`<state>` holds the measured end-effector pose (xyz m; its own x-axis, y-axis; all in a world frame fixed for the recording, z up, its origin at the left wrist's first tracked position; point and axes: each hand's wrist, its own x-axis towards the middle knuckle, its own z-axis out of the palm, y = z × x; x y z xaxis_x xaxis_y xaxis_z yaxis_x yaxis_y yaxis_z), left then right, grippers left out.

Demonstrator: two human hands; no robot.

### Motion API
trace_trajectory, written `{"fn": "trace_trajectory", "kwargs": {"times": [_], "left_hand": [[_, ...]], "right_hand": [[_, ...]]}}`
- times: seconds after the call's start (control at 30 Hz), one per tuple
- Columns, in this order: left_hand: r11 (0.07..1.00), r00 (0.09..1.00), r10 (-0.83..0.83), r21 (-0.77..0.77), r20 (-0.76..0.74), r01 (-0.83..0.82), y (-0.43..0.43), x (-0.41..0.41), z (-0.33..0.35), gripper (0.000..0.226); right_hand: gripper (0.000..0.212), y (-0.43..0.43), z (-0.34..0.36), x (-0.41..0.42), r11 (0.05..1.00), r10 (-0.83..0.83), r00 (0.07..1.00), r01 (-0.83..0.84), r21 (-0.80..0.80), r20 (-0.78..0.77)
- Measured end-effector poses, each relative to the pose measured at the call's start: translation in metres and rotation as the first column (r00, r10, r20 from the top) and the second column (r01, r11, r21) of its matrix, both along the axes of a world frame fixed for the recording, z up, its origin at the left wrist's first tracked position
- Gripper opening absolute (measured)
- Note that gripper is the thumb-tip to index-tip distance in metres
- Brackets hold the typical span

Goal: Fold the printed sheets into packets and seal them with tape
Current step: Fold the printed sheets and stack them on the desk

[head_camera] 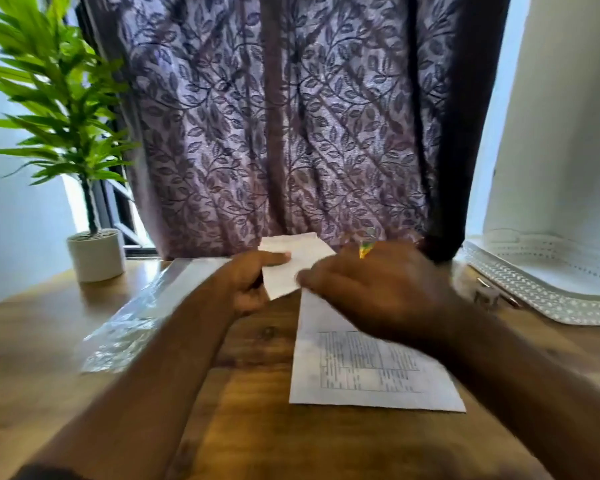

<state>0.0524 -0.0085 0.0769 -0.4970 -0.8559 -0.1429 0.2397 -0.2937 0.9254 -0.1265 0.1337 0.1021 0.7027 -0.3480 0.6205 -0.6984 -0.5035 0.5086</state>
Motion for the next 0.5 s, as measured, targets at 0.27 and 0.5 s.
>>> {"fn": "trace_trajectory", "kwargs": {"times": [0.27, 0.5], "left_hand": [[0.841, 0.787, 0.152, -0.497, 0.597, 0.215, -0.022, -0.013, -0.002, 0.036], [0.614, 0.509, 0.208, -0.517, 0.835, 0.597, -0.027, -0.029, 0.023, 0.023]], "right_hand": [[0.031, -0.040, -0.026, -0.035, 0.979, -0.127, 0.867, 0.032, 0.201, 0.481], [0.055, -0.096, -0.042, -0.074, 0.731, -0.589, 0.535, 0.033, 0.681, 0.606]]}}
